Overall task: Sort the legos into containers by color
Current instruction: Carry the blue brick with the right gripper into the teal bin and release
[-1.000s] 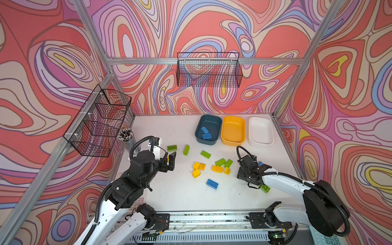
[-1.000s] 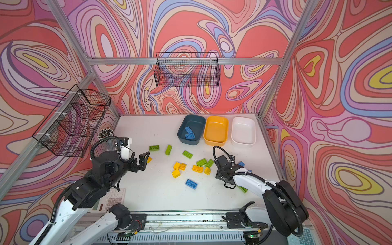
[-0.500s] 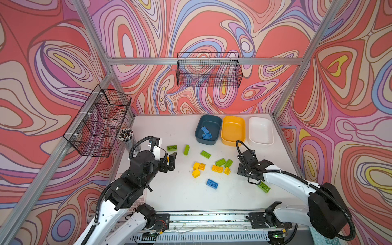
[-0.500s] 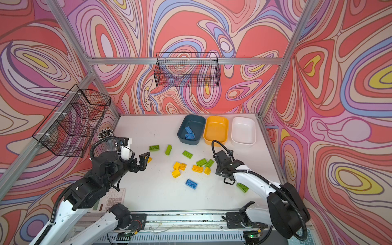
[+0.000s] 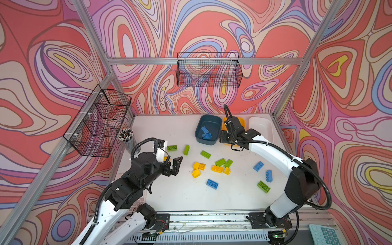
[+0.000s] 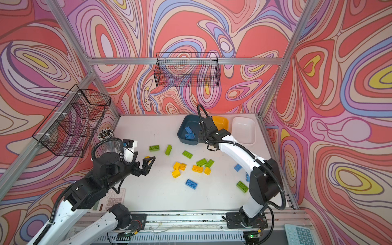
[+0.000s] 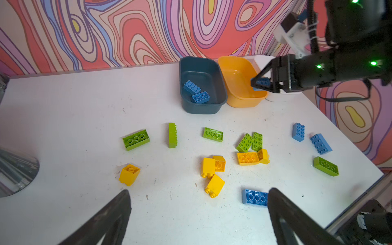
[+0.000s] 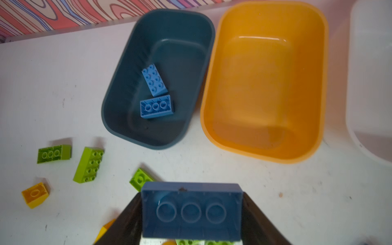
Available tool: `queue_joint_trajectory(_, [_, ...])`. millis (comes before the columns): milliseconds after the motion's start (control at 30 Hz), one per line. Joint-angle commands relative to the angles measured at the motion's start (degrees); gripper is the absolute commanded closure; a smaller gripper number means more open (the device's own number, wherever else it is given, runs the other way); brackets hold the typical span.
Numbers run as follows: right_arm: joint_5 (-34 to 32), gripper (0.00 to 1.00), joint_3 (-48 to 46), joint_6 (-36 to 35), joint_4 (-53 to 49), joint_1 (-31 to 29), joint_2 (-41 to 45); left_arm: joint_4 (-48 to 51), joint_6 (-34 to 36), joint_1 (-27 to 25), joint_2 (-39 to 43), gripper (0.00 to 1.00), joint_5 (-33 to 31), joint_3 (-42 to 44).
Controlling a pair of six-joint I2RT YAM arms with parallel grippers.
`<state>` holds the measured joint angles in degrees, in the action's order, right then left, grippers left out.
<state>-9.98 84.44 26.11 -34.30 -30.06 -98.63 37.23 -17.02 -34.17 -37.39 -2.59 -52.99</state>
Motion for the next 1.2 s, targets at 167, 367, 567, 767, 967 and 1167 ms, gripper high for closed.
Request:
queue_joint_trajectory(167, [4.8, 0.39, 22.6, -4.6, 0.0, -0.3, -21.9, 3.0, -6.0, -0.2, 3.7, 0.0, 4.8, 7.2])
queue_joint_trajectory(367, [4.3, 0.37, 36.4, -5.2, -3.3, -0.3, -32.5, 3.3, -5.9, -0.2, 3.1, 0.0, 4.0, 8.8])
queue_joint_trajectory(567, [4.0, 0.29, 39.0, -5.7, -2.9, -0.3, -34.0, 2.9, -5.6, -0.2, 1.2, 0.0, 5.4, 8.8])
queue_joint_trajectory(767, [2.4, 0.08, 35.6, -6.4, -0.3, -0.2, -30.6, 3.6, -5.8, -0.2, -2.9, 0.0, 7.2, 7.3])
queue_joint_trajectory(967, [3.6, 0.07, 26.3, -5.9, 5.3, 0.9, -21.2, 2.4, -6.6, -3.1, -9.2, 0.0, 10.0, 6.4])
queue_joint_trajectory(1167, [5.0, 0.07, 5.1, -4.1, 14.8, 1.9, -4.5, -3.2, -9.5, -11.7, -17.7, 0.0, 4.7, 6.4])
